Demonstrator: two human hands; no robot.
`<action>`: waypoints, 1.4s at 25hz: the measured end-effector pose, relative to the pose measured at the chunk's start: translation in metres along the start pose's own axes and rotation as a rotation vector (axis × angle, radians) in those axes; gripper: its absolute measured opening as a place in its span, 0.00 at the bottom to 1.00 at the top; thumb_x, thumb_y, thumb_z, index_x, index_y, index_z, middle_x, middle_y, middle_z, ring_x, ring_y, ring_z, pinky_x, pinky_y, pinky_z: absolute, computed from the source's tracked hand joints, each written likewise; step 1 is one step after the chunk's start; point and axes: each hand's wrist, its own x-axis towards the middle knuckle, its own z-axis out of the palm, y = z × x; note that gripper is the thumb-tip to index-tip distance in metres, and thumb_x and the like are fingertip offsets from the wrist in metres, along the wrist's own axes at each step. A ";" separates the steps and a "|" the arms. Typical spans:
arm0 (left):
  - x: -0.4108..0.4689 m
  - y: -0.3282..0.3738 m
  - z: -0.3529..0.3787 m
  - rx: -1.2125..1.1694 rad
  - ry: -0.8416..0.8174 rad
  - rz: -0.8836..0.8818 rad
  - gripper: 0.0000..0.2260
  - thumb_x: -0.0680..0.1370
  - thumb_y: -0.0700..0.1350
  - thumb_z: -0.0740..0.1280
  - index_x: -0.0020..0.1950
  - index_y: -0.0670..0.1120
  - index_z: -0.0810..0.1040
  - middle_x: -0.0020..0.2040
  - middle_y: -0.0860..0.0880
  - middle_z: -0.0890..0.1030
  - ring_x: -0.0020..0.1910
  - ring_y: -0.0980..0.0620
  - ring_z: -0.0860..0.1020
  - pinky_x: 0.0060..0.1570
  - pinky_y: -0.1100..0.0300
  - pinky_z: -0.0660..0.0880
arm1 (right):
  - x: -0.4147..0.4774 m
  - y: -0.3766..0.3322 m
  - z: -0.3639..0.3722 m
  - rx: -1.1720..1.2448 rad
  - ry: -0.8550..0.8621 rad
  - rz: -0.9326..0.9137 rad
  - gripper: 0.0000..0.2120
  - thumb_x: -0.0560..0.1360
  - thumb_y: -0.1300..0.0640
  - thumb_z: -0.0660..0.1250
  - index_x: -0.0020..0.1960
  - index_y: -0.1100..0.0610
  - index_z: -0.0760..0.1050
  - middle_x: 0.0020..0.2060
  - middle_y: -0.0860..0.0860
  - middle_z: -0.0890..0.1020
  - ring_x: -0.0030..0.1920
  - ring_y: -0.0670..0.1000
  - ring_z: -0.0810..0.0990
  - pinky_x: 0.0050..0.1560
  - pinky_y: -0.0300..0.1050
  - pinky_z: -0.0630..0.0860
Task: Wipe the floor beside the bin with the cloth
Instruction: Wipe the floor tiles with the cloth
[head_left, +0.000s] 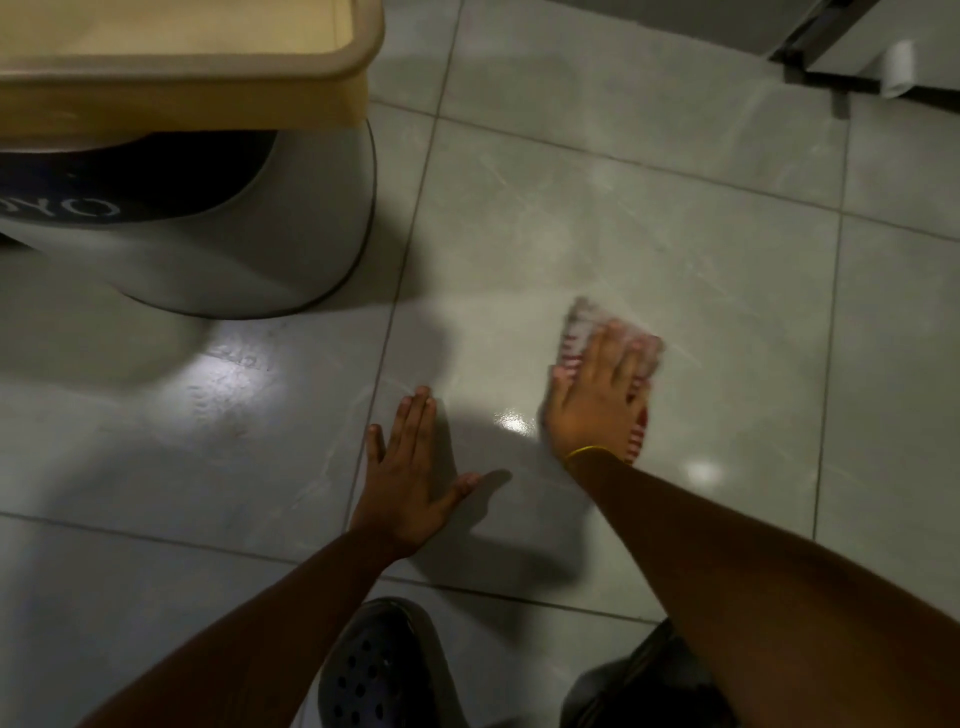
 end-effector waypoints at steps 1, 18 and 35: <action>0.000 -0.001 0.000 -0.004 -0.005 -0.004 0.50 0.76 0.79 0.45 0.87 0.46 0.41 0.87 0.51 0.38 0.86 0.50 0.38 0.81 0.38 0.38 | -0.017 -0.012 0.009 -0.038 -0.020 -0.143 0.38 0.84 0.39 0.51 0.87 0.57 0.49 0.87 0.58 0.52 0.86 0.65 0.51 0.83 0.69 0.49; 0.000 0.021 -0.001 0.056 0.010 -0.101 0.44 0.80 0.72 0.43 0.87 0.44 0.45 0.87 0.48 0.41 0.86 0.48 0.40 0.81 0.37 0.41 | -0.021 0.057 -0.004 0.018 -0.086 0.021 0.39 0.83 0.39 0.49 0.87 0.57 0.48 0.87 0.59 0.52 0.86 0.65 0.52 0.83 0.68 0.55; 0.048 0.189 0.003 -0.776 -0.004 -0.753 0.30 0.80 0.42 0.69 0.78 0.44 0.60 0.69 0.39 0.80 0.66 0.38 0.81 0.66 0.46 0.78 | -0.056 0.065 -0.048 0.756 -0.354 0.493 0.20 0.72 0.52 0.79 0.61 0.49 0.77 0.54 0.55 0.88 0.51 0.58 0.85 0.59 0.54 0.84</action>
